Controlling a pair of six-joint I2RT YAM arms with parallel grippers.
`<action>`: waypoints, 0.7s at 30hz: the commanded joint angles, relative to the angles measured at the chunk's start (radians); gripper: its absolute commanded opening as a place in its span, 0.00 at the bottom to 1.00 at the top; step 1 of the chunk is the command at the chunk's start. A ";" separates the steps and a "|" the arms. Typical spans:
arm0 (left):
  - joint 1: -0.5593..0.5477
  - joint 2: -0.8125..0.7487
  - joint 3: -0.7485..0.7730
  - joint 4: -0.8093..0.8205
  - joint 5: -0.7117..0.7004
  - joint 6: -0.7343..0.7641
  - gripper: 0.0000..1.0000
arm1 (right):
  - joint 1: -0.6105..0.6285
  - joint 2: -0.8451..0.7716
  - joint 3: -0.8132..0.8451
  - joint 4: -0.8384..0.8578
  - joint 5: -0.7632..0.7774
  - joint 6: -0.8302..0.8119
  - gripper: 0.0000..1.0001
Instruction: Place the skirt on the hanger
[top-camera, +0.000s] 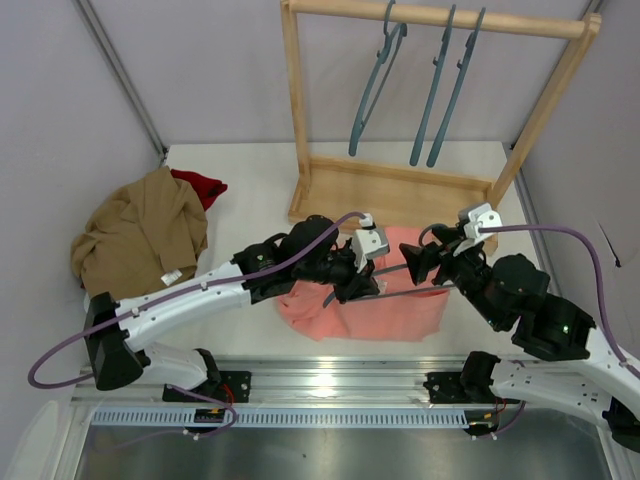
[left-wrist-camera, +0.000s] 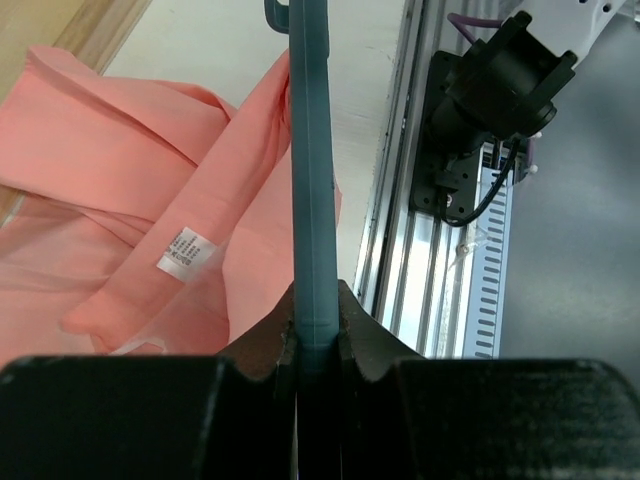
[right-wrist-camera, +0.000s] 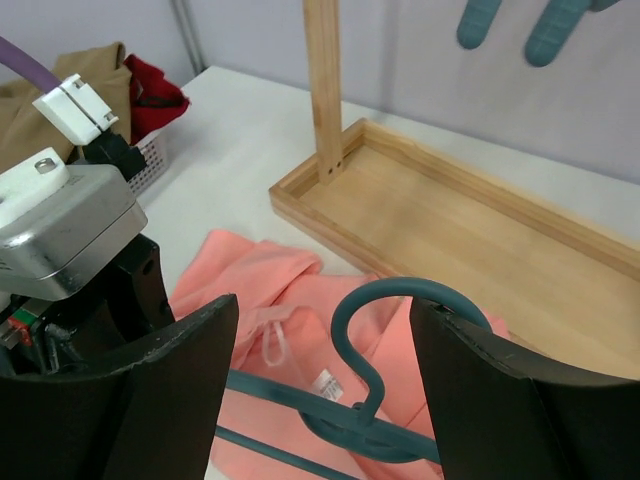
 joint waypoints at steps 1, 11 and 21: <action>-0.002 0.017 0.080 0.043 0.086 0.062 0.01 | 0.004 -0.044 0.007 0.086 0.087 -0.057 0.76; -0.002 0.073 0.155 -0.007 0.073 0.131 0.02 | 0.004 -0.062 0.043 0.001 0.098 -0.153 0.76; -0.002 0.024 0.135 -0.040 0.068 0.134 0.02 | 0.004 -0.039 0.039 -0.058 0.179 -0.144 0.76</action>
